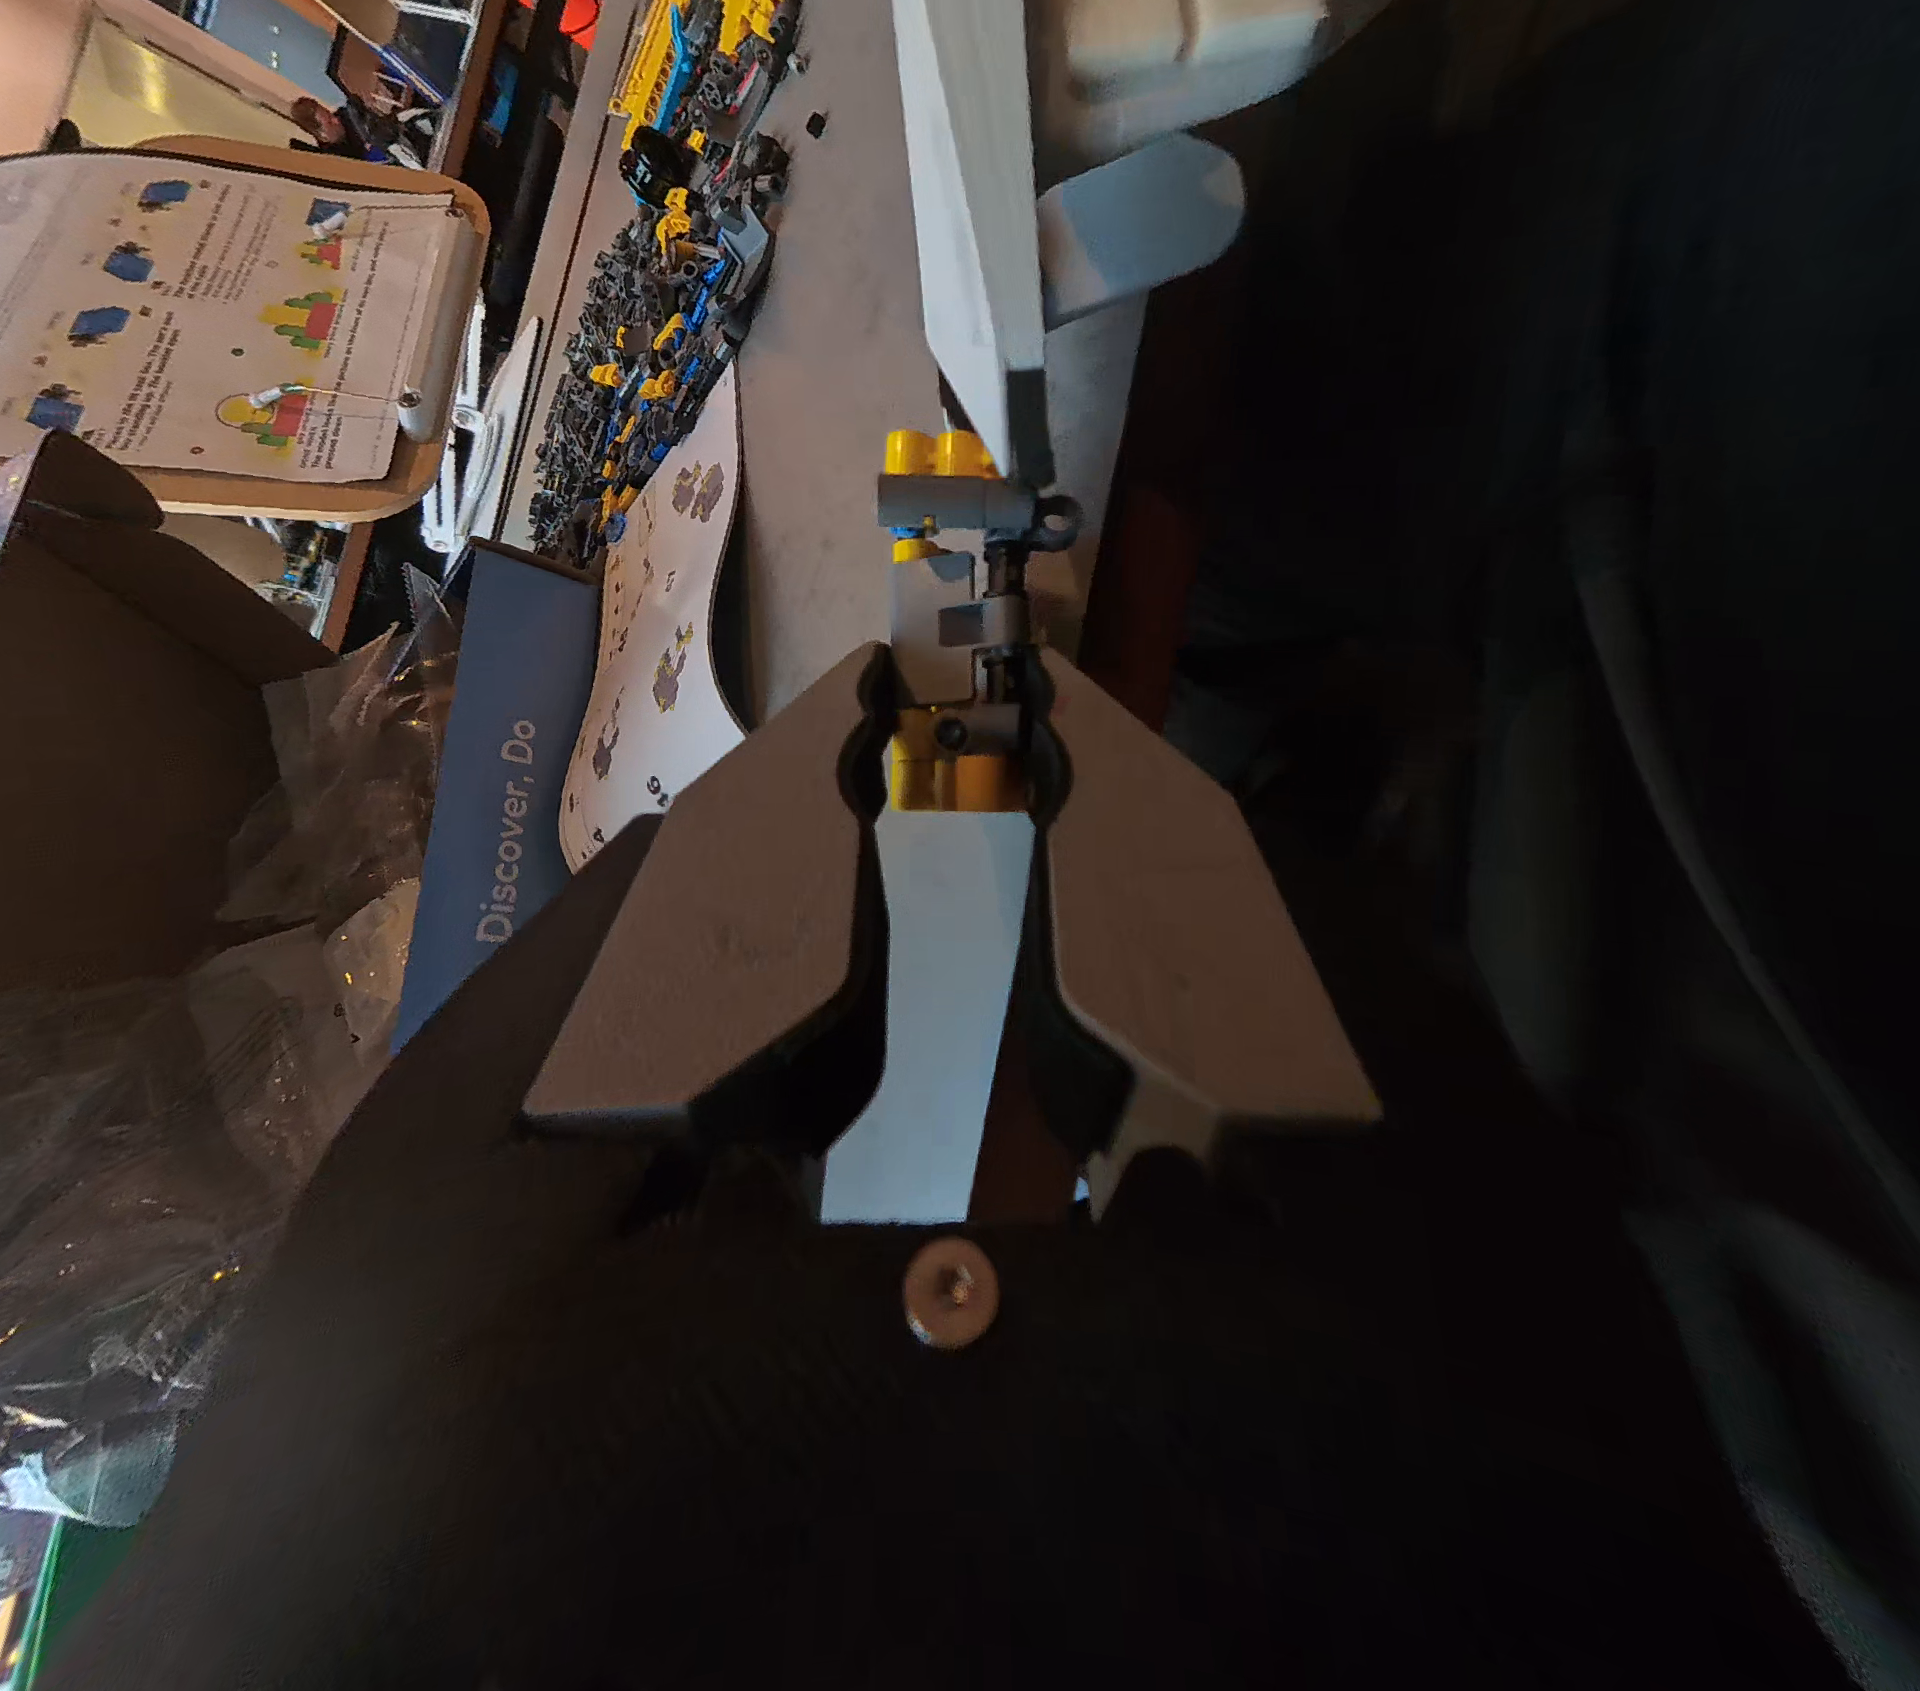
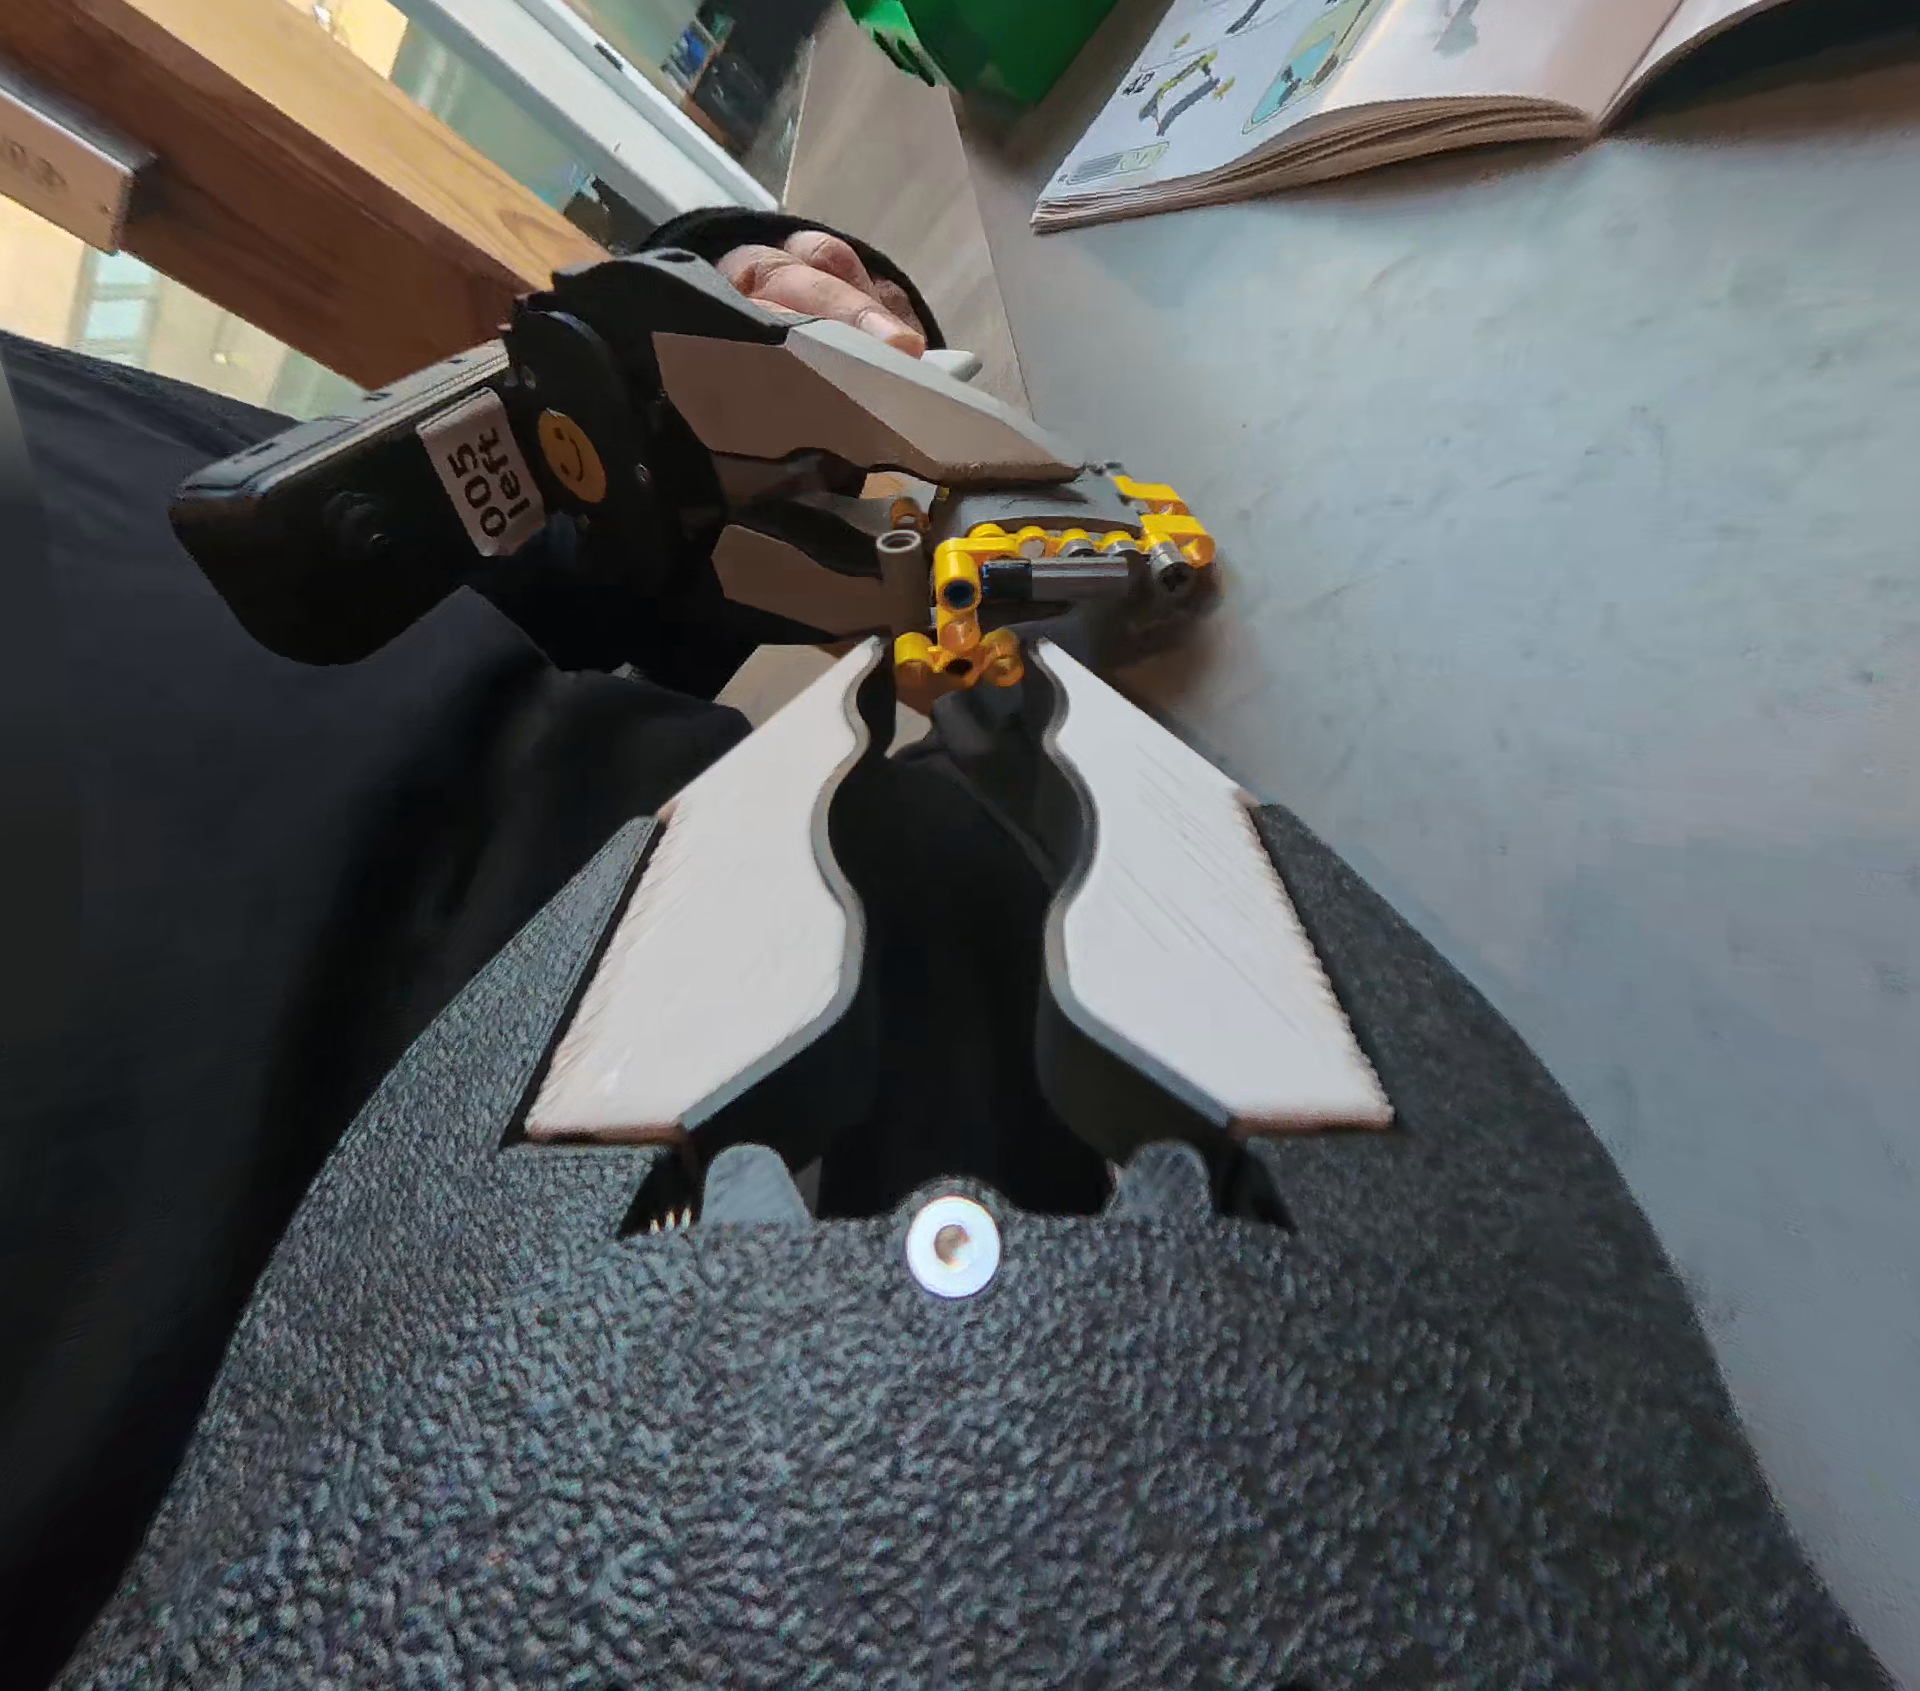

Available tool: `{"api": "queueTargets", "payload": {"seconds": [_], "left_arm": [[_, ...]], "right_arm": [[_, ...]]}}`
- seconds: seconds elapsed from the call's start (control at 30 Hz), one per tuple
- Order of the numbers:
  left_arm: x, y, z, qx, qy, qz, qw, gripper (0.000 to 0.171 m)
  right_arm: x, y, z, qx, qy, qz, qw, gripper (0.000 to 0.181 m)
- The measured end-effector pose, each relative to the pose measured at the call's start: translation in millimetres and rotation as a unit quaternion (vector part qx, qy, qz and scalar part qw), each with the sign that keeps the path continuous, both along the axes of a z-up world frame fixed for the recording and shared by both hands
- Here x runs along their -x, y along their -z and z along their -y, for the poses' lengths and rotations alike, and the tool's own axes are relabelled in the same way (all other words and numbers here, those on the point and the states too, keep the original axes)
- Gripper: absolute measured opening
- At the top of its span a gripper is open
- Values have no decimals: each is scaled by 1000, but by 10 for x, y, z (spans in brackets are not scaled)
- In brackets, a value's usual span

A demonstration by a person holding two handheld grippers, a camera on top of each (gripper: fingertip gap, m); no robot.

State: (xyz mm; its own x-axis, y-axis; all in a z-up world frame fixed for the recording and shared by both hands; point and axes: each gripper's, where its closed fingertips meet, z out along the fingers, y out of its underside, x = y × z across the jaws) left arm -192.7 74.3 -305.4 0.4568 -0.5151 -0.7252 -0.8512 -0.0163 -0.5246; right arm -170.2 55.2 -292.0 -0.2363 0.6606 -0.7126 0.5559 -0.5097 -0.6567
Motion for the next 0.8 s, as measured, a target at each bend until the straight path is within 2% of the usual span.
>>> {"api": "queueTargets", "payload": {"seconds": [0.07, 0.2, 0.33, 0.53, 0.8], "left_arm": [[8, -6, -7, 5, -1, 11, 1000, 21], [44, 13, -19, -5, -10, -28, 1000, 21], [36, -9, -26, -5, -10, 7, 1000, 21], [28, 22, -30, -70, 12, -36, 997, 21], [57, 30, -75, -91, 6, -44, 995, 21]], "right_arm": [[13, -6, -14, 8, -4, 4, 1000, 22], [32, 34, -21, -9, -13, 20, 1000, 22], [43, -6, -36, 4, -13, 11, 1000, 22], [21, 77, -7, -51, -38, 23, 998, 23], [4, 63, -84, -81, -40, 27, 996, 24]]}}
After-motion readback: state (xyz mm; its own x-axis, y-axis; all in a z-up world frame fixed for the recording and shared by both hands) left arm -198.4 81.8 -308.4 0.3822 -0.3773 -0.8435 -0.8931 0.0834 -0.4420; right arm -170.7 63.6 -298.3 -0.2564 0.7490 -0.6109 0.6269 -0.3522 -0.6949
